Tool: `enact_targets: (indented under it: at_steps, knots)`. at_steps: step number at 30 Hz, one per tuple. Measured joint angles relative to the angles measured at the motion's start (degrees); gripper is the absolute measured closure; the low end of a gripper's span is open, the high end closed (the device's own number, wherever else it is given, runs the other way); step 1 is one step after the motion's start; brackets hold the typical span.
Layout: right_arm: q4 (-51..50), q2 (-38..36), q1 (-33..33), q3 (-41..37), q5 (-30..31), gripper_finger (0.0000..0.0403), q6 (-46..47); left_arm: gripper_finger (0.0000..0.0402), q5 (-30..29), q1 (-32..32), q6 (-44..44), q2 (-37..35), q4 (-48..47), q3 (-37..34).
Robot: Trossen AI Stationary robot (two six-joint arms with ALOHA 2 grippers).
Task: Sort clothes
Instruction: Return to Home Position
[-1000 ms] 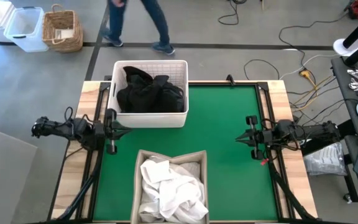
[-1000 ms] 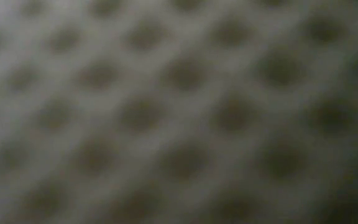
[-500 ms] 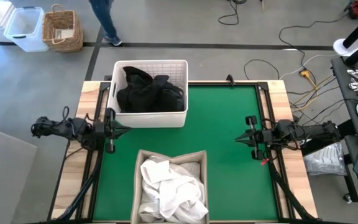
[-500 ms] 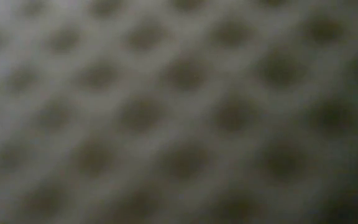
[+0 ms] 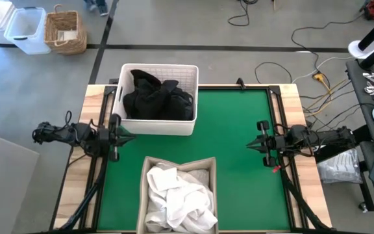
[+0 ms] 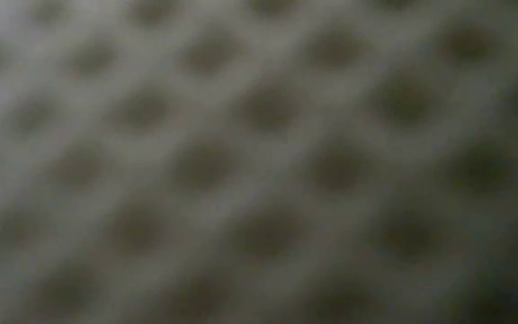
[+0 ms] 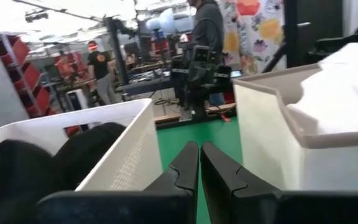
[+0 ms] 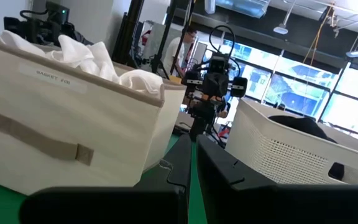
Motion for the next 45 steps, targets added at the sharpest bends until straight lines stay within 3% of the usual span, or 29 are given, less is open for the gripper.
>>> enact_targets:
  at_steps: [6,12,19,23,28,30,39,45]
  knots:
    - [0.0,0.0,0.0,0.0,0.0,0.0385,0.14,0.0401,3.01,0.04,0.21,0.0,0.17,-0.08]
    - [-0.23,0.0,0.0,0.0,0.0,0.0385,0.62,0.0401,9.81,0.02,-1.47,0.09,0.22,-0.04]
    - [-0.28,0.0,0.0,0.0,0.01,0.0385,1.17,0.0401,3.31,-0.07,0.16,0.15,0.15,-0.08]
    - [-0.27,0.0,0.0,0.0,0.02,0.0385,1.29,0.0401,3.25,-0.09,0.5,0.15,-0.17,1.06]
    - [-0.46,0.0,0.0,0.0,0.02,0.0385,1.27,0.0401,13.85,-0.11,-0.13,-0.05,-3.46,3.74]
    - [-0.67,0.0,0.0,0.0,0.02,0.0385,1.27,0.0401,15.39,-0.11,-0.23,-0.11,-3.78,4.44]
    - [-0.86,0.0,0.0,0.0,0.04,0.0385,1.17,0.0401,8.29,-0.11,-4.48,0.02,-5.05,0.29]
    - [-0.88,0.0,0.0,0.0,0.48,0.0385,0.68,0.0401,6.54,-0.11,-4.45,-0.03,-4.43,-2.12]
